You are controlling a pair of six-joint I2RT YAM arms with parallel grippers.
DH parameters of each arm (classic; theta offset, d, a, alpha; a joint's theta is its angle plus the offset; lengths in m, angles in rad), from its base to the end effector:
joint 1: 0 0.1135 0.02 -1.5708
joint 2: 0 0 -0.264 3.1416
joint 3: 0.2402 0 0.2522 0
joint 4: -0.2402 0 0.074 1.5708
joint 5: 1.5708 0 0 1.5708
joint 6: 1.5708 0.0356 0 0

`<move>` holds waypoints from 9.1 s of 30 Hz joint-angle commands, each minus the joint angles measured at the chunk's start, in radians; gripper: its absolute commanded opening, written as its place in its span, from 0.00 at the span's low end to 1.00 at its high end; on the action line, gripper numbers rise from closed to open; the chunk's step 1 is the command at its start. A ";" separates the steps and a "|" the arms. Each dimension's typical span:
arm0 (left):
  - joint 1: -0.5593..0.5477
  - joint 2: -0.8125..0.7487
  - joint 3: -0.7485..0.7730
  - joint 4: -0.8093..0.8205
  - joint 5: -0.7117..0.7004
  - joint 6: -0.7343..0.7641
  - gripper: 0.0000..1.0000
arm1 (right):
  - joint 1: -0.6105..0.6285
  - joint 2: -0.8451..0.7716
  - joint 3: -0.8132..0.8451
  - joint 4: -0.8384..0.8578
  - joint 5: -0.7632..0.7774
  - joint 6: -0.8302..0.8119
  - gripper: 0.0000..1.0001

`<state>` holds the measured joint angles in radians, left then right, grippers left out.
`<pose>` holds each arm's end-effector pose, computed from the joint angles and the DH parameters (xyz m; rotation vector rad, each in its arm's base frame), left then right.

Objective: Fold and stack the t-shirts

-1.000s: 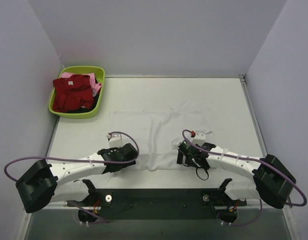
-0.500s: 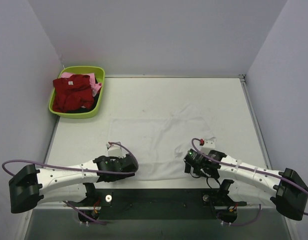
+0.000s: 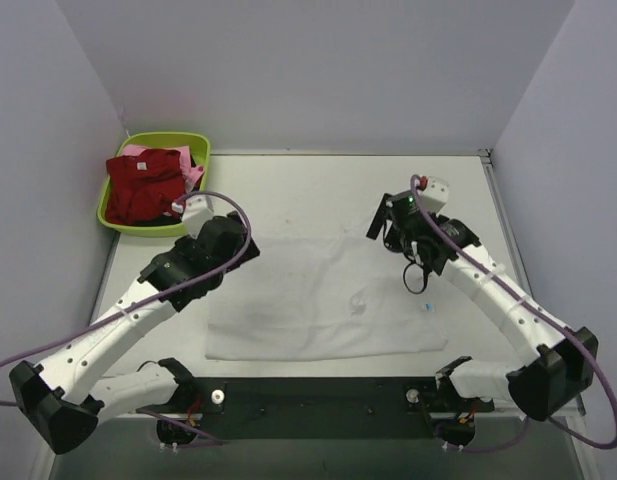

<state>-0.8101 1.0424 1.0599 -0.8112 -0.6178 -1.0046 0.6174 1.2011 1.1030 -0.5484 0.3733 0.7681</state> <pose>0.1549 -0.1328 0.3323 -0.4964 2.1479 -0.2754 0.2193 0.1398 0.3308 0.3689 2.1598 0.3770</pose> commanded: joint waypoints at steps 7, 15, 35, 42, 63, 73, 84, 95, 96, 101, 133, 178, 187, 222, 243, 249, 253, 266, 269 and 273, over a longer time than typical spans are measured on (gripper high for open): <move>0.535 0.289 0.000 0.381 0.418 0.342 0.97 | -0.392 0.434 0.316 0.179 -0.285 -0.213 0.97; 0.652 0.548 0.025 0.549 0.501 0.330 0.91 | -0.502 0.524 0.398 0.260 -0.367 -0.225 0.95; 0.683 0.844 0.173 0.601 0.544 0.248 0.65 | -0.578 0.713 0.488 0.280 -0.499 -0.205 0.92; 0.678 0.857 0.192 0.563 0.532 0.256 0.61 | -0.576 0.727 0.483 0.283 -0.505 -0.202 0.92; 0.677 0.797 0.107 0.521 0.477 0.273 0.50 | -0.553 0.729 0.448 0.289 -0.505 -0.196 0.91; 0.674 0.863 0.150 0.529 0.484 0.281 0.28 | -0.558 0.739 0.448 0.292 -0.494 -0.202 0.92; 0.670 0.871 0.127 0.546 0.483 0.278 0.00 | -0.561 0.821 0.482 0.289 -0.497 -0.185 0.89; 0.669 0.857 0.118 0.538 0.469 0.273 0.00 | -0.565 0.953 0.531 0.291 -0.559 -0.158 0.71; 0.669 0.858 0.120 0.538 0.467 0.273 0.00 | -0.565 0.957 0.534 0.291 -0.560 -0.156 0.68; 0.670 0.860 0.118 0.540 0.464 0.273 0.00 | -0.564 0.979 0.547 0.297 -0.567 -0.153 0.61; 0.674 0.867 0.117 0.520 0.444 0.270 0.00 | -0.527 1.048 0.578 0.298 -0.603 -0.121 0.00; 0.588 0.033 -0.406 0.386 0.411 0.215 0.00 | -0.383 -0.228 -0.317 0.154 -0.235 -0.165 0.00; 0.476 -0.005 -0.463 0.357 0.337 0.163 0.00 | -0.276 -0.397 -0.430 0.032 -0.203 -0.076 0.00; 0.463 -0.199 -0.434 0.312 0.374 0.121 0.88 | 0.016 -0.241 -0.430 0.049 -0.020 0.068 0.86; 0.450 -0.320 -0.423 0.165 0.352 0.130 0.80 | 0.131 0.331 -0.080 0.257 -0.168 -0.033 0.82; 0.447 -0.329 -0.501 0.181 0.372 0.116 0.77 | 0.202 0.423 0.009 0.251 -0.165 -0.026 0.82; 0.445 -0.340 -0.531 0.185 0.372 0.110 0.73 | 0.229 0.462 0.055 0.248 -0.181 -0.029 0.82; 0.442 -0.326 -0.607 0.228 0.365 0.092 0.52 | 0.331 0.640 0.290 0.326 -0.433 -0.040 0.82; 0.442 -0.328 -0.621 0.230 0.348 0.092 0.49 | 0.354 0.692 0.314 0.373 -0.514 -0.017 0.82; 0.442 -0.334 -0.635 0.230 0.331 0.090 0.45 | 0.357 0.744 0.247 0.601 -0.683 0.072 0.82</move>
<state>-0.3649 0.7177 0.4278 -0.6228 -0.2577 -0.9092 0.9642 1.9095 1.3788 -0.1463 -0.1184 0.7586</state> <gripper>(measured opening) 0.463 0.821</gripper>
